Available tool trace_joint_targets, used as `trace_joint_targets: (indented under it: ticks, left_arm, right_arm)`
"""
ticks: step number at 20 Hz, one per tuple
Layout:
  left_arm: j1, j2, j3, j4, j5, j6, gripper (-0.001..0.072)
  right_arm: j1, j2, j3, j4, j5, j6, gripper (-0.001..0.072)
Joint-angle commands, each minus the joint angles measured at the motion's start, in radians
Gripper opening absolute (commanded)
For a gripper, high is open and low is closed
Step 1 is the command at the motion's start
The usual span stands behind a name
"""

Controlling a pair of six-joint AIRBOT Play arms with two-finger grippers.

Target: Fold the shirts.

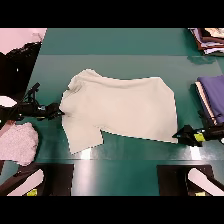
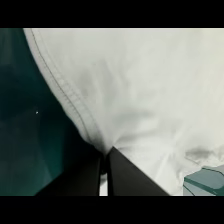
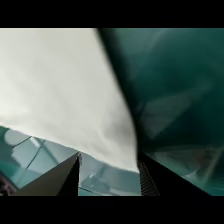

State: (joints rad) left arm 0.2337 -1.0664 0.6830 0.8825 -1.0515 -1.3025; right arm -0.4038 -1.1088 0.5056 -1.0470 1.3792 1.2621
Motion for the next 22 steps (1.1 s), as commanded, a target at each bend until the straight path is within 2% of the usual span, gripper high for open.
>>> trace_joint_targets:
  ticks: [1, 2, 4, 5, 6, 9, 12, 17, 22]
  left_arm:
    - [0.001, 0.002, 0.002, 0.000, -0.013, 0.002, 0.0029]
    - [0.001, 0.002, 0.002, 0.000, -0.016, 0.002, 0.0029]
    - [0.001, 0.002, 0.002, 0.000, -0.038, 0.002, 0.0028]
    - [0.001, 0.004, 0.002, 0.000, -0.057, 0.002, 0.0028]
    - [0.001, 0.011, 0.002, 0.001, -0.068, 0.002, 0.0027]
    - [0.001, 0.096, 0.010, 0.002, -0.055, -0.010, 0.0026]
    - [0.001, 0.205, 0.138, 0.003, -0.085, -0.036, 0.0027]
    - [0.001, 0.266, 0.686, 0.001, -0.152, -0.060, 0.0028]
    - [0.001, 0.266, 1.235, 0.002, -0.117, -0.059, 0.0029]
  right_arm:
    - [0.076, -0.053, -0.011, 0.006, -0.073, -0.011, 0.0427]
    - [0.099, -0.056, -0.001, 0.006, -0.072, -0.011, 0.0398]
    - [0.137, -0.034, 0.009, 0.005, -0.072, -0.014, 0.0125]
    - [0.153, -0.008, 0.009, 0.004, -0.075, -0.020, 0.0055]
    - [0.165, 0.021, 0.010, 0.004, -0.076, -0.027, 0.0022]
    - [0.170, 0.143, 0.063, 0.007, -0.059, -0.028, 0.0018]
    - [0.170, 0.252, 0.267, 0.008, -0.050, -0.008, 0.0017]
    - [0.170, 0.308, 0.795, 0.006, -0.061, 0.005, 0.0017]
    - [0.170, 0.307, 1.240, -0.002, -0.066, 0.005, 0.0017]
